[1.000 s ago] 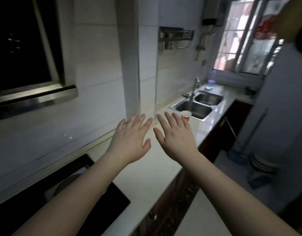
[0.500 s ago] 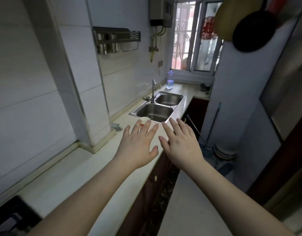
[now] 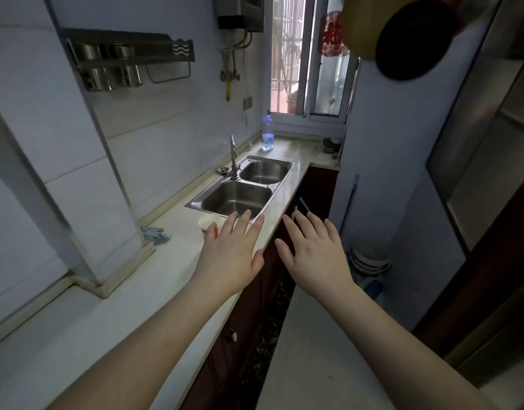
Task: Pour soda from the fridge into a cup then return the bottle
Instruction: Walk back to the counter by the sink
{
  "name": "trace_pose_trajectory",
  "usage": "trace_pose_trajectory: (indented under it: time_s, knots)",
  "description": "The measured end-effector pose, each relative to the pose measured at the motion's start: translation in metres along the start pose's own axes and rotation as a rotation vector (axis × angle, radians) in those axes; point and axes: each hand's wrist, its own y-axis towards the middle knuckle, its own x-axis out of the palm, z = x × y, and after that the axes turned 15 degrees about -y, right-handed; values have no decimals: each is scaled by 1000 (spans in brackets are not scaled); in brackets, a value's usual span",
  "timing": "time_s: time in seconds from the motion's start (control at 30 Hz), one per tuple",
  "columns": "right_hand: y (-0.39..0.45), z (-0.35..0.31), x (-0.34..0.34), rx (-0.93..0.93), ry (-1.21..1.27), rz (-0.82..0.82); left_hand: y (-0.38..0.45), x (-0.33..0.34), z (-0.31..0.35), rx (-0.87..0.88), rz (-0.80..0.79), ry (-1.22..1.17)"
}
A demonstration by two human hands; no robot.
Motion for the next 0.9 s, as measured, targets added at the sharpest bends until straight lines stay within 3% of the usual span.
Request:
trace_pose_trajectory:
  time_s: [0.47,0.9]
  knots:
    - [111,-14,93,-15,-38,-116,121,72,-96,-62,-44,-118]
    - [200,20,180,-115,34,-190,221,136,-107,-160,-68,-131]
